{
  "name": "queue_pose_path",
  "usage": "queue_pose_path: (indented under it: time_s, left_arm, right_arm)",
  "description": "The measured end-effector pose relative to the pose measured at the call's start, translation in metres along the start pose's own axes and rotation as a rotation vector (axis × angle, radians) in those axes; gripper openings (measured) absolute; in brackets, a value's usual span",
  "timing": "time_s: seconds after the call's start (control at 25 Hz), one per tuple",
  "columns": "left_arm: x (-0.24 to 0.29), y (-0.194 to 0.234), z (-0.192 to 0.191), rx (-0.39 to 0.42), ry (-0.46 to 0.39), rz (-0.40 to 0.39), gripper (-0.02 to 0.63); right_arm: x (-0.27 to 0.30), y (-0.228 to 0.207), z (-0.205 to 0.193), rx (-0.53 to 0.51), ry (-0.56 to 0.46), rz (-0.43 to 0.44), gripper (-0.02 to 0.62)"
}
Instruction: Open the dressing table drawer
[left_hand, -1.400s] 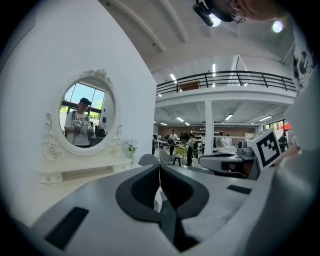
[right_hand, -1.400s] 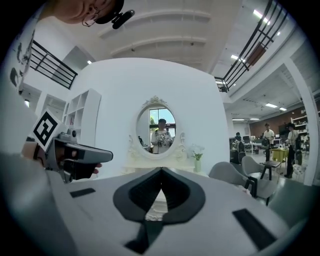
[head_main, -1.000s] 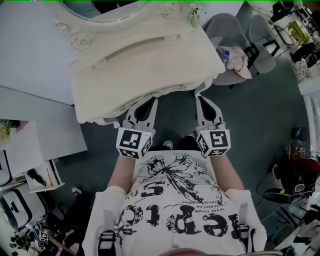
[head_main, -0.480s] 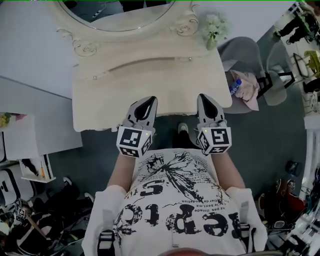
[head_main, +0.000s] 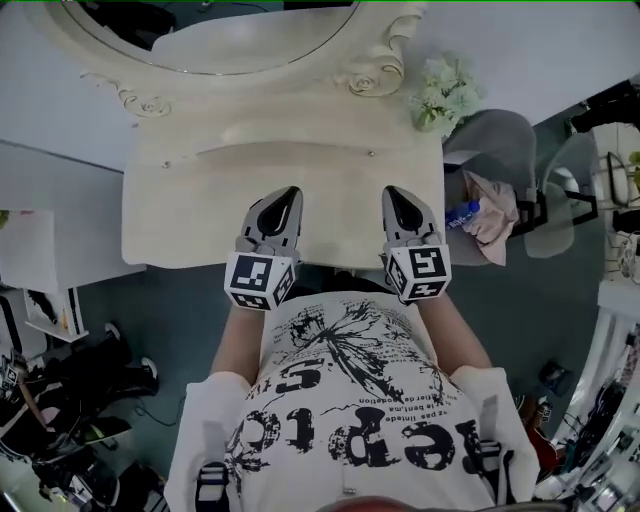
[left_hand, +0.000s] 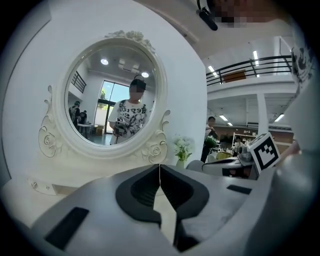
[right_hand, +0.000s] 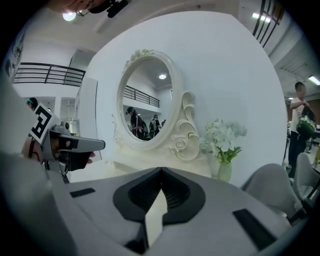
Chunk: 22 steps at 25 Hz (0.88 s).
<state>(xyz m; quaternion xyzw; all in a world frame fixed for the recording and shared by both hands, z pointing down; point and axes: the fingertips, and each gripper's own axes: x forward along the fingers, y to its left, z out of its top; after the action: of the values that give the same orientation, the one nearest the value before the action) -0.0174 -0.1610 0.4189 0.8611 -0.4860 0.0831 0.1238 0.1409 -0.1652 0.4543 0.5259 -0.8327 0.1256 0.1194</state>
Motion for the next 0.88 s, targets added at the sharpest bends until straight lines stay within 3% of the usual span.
queue_pose_path:
  time_s: [0.28, 0.72, 0.76, 0.8, 0.88]
  left_arm:
    - [0.034, 0.008, -0.012, -0.010, 0.023, 0.030, 0.020]
    - [0.058, 0.031, -0.039, -0.008, 0.096, -0.004, 0.020]
    - [0.059, 0.034, -0.041, -0.012, 0.104, -0.003, 0.020]
    - [0.059, 0.036, -0.044, -0.017, 0.113, -0.001, 0.020]
    - [0.060, 0.040, -0.051, -0.027, 0.130, 0.004, 0.020]
  right_arm:
    - [0.045, -0.024, -0.028, 0.017, 0.075, 0.039, 0.018]
    - [0.104, -0.051, -0.109, 0.067, 0.244, -0.041, 0.023]
    - [0.110, -0.052, -0.115, 0.072, 0.269, -0.042, 0.038]
    - [0.116, -0.053, -0.119, 0.074, 0.288, -0.040, 0.116]
    - [0.128, -0.057, -0.122, 0.067, 0.301, -0.047, 0.144]
